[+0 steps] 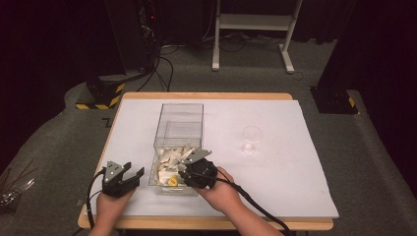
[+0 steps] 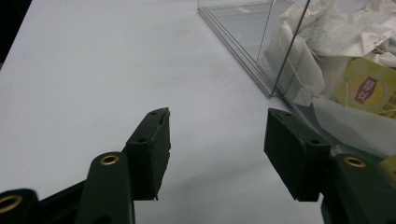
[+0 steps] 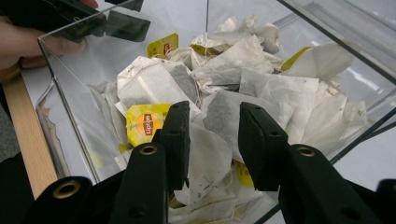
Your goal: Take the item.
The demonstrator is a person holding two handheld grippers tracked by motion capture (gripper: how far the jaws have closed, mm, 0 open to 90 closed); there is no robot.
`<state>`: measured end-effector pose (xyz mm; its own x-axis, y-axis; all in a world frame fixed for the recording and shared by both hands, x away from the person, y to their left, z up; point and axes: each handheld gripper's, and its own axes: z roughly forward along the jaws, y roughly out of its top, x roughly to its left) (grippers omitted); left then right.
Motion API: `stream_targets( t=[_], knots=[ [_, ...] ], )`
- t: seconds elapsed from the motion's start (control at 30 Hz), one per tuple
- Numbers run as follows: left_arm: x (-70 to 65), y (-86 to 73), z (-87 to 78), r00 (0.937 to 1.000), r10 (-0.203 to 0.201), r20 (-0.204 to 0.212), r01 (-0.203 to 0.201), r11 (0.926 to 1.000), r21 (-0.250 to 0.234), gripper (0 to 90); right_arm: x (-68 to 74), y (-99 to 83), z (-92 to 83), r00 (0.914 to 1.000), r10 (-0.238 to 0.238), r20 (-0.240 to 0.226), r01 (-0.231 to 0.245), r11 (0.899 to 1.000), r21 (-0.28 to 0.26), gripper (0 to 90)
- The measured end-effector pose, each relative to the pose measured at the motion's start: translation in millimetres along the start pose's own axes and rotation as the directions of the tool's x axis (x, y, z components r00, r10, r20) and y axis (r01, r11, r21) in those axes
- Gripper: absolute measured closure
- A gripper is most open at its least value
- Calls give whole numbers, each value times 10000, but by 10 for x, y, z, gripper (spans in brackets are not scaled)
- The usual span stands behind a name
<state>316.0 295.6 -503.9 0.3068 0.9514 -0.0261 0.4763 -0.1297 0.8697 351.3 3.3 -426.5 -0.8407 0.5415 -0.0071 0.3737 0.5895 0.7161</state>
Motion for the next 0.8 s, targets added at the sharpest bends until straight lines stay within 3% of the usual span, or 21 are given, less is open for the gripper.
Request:
stream_targets(
  t=[0.17,0.5,0.8],
  knots=[
    [2,-1,-1,10000,6,-9,-6,10000,-12,411,2,-8,9,10000,-71,61,70,9998,167,670],
    [8,-1,-2,10000,-66,37,66,10000,-21,411,48,-28,18,9994,-353,-17,353,9987,369,881],
    [5,-2,-5,10000,-39,18,39,10000,-31,411,68,-38,-58,9989,-458,115,461,9985,-305,899]
  ],
)
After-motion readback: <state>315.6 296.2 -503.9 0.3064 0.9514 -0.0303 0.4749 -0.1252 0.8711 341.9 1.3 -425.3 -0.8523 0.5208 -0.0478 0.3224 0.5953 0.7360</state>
